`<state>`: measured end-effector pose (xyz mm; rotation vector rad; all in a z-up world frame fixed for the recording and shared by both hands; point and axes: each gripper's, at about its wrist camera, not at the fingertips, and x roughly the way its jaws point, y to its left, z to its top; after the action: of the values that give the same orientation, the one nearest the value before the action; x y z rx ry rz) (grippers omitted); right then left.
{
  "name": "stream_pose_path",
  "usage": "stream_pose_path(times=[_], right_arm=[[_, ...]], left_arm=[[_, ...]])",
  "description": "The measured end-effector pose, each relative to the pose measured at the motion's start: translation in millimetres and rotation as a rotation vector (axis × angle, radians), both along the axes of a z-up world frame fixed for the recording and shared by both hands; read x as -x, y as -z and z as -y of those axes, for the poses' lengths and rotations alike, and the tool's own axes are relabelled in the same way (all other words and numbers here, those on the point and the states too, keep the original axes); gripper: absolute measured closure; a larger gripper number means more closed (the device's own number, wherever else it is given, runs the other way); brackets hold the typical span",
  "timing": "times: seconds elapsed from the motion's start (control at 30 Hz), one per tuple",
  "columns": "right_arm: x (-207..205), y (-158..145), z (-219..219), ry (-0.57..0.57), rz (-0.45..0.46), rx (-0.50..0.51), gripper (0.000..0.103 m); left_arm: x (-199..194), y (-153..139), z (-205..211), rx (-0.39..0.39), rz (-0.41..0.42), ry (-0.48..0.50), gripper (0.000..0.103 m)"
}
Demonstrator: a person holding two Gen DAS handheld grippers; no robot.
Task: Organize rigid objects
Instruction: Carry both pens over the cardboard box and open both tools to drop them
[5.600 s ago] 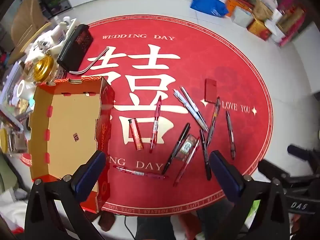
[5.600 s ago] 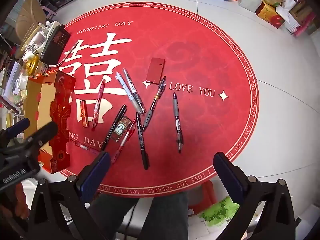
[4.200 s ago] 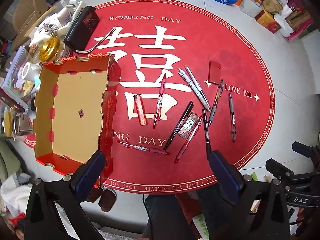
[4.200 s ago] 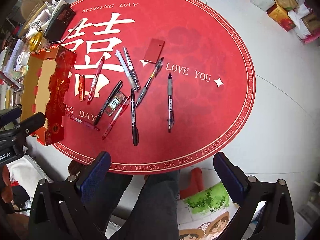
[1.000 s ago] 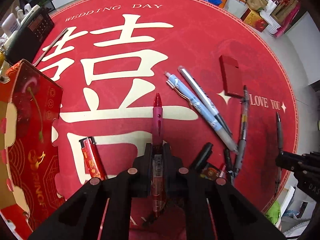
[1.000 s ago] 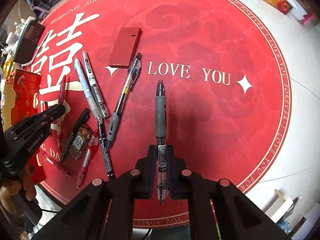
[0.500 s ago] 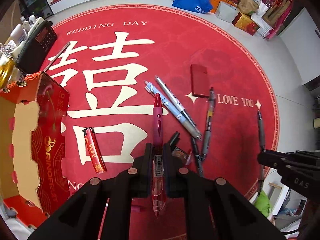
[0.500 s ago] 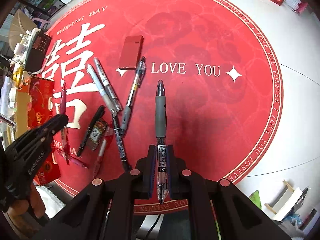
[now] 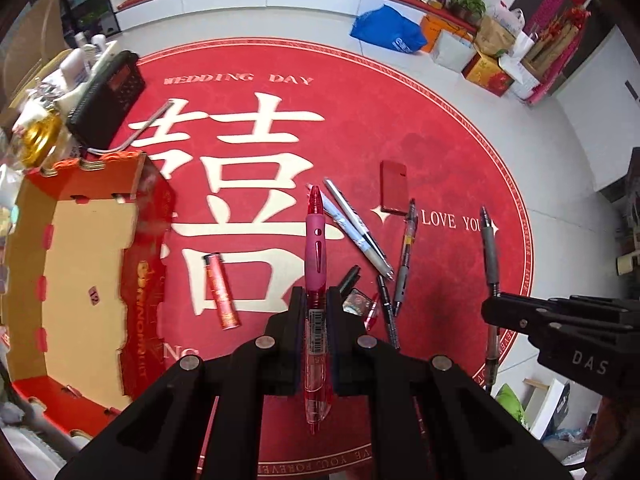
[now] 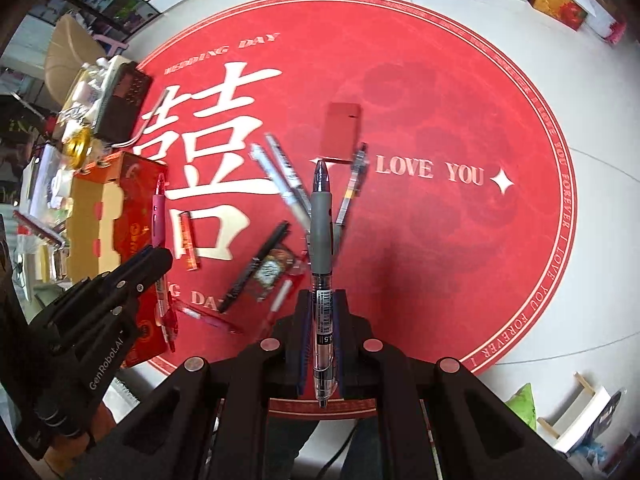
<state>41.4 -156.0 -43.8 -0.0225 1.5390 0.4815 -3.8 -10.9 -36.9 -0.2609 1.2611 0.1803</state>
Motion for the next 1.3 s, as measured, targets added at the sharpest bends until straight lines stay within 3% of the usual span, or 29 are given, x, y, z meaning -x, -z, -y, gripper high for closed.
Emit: stream_pose_path(times=[0.3, 0.67, 0.97, 1.3], right_arm=[[17, -23, -71, -0.119, 0.024, -0.056, 0.092], [55, -43, -206, -0.344, 0.031, -0.167, 0.092], [75, -27, -299, -0.456, 0.026, -0.187, 0.092], [49, 9, -326, -0.456, 0.057, -0.094, 0.092]], left_arm=[[42, -29, -53, -0.031, 0.055, -0.108, 0.093], [112, -47, -162, -0.129, 0.060, -0.366, 0.093], [143, -26, -229, -0.177, 0.019, -0.495, 0.093], [118, 15, -252, -0.129, -0.010, -0.516, 0.093]])
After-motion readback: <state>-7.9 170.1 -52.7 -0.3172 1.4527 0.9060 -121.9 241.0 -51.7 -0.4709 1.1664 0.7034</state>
